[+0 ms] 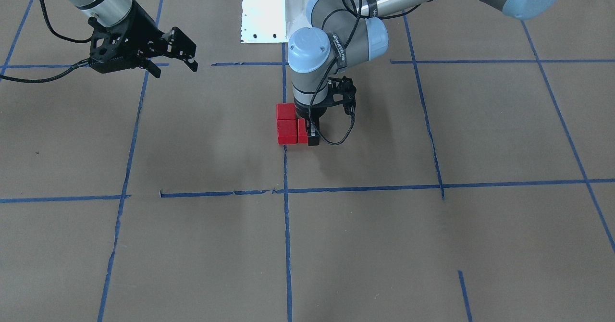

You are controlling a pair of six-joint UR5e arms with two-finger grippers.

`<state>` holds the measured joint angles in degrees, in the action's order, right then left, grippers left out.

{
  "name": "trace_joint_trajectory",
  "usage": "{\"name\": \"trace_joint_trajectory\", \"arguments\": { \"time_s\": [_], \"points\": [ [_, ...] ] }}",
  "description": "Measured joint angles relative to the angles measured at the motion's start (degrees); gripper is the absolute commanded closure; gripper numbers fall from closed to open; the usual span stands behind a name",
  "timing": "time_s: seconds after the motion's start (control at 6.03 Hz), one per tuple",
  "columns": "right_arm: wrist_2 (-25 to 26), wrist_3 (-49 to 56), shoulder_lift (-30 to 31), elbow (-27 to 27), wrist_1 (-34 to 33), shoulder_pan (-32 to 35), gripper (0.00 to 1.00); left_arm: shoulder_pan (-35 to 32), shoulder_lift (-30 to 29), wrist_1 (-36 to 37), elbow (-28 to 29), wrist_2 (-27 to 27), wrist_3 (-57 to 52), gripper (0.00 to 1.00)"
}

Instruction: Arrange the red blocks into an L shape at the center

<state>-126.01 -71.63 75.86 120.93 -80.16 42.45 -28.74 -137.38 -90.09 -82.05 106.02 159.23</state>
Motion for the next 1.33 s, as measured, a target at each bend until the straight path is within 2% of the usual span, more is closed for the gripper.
{"name": "trace_joint_trajectory", "arguments": {
  "time_s": [0.33,0.5,0.83,1.16,1.33],
  "points": [
    [-0.02,0.00,0.01,0.01,0.00,0.04,0.00,-0.19,0.01,0.28,-1.08,0.05,-0.15,0.00],
    [-0.02,0.00,0.06,0.05,0.00,0.07,0.00,-0.59,0.21,1.08,-3.48,0.09,-1.18,0.00],
    [-0.39,0.09,1.90,1.09,-0.07,1.11,0.00,-2.37,3.31,5.57,-13.76,1.70,-9.88,0.00],
    [-1.07,2.55,7.35,2.00,-0.48,6.90,0.00,-4.99,11.47,8.63,-26.57,3.01,-27.27,0.00],
    [-2.21,7.74,10.45,1.81,-0.63,10.87,0.00,-6.76,16.03,8.91,-31.15,3.22,-37.53,0.00]
  ]
}}
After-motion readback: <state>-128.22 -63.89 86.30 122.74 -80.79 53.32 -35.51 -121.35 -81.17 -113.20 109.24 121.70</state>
